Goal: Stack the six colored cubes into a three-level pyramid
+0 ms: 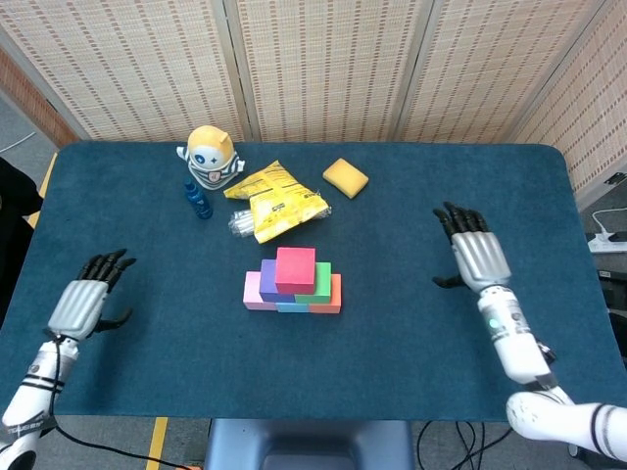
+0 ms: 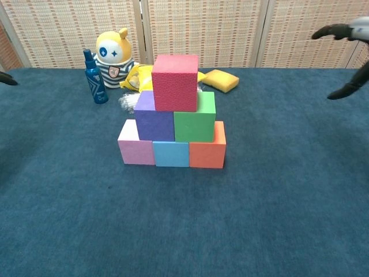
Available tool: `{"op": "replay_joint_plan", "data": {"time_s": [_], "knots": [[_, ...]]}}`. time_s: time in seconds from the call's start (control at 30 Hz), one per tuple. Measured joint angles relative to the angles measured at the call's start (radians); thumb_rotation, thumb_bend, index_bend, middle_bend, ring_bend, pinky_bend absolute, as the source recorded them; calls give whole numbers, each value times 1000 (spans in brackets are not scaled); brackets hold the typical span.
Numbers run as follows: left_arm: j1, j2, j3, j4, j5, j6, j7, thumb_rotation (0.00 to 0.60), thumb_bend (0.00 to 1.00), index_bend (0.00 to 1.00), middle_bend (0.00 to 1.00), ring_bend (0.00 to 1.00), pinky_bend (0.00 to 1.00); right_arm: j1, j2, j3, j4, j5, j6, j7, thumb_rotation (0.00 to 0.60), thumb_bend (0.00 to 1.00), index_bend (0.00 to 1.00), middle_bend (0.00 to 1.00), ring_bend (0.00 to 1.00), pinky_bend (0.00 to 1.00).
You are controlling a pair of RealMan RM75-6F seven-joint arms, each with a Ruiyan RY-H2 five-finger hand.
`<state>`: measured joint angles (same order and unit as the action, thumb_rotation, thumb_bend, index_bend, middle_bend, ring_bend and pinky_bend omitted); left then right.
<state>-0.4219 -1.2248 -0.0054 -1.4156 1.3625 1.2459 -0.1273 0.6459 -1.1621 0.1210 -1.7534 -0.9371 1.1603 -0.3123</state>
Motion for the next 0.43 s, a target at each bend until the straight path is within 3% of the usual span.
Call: {"op": "replay_joint_plan", "data": {"time_s": [0.2, 0.43], "knots": [[151, 34, 20, -15, 11, 181, 3, 600, 334, 142, 0, 0, 0, -214, 54, -94, 27, -257, 186, 257, 600, 67, 0, 71, 0, 110], [271, 20, 56, -21, 69, 322, 45, 600, 333, 144, 0, 0, 0, -426, 64, -183, 126, -457, 401, 473, 600, 67, 0, 68, 0, 82]]}}
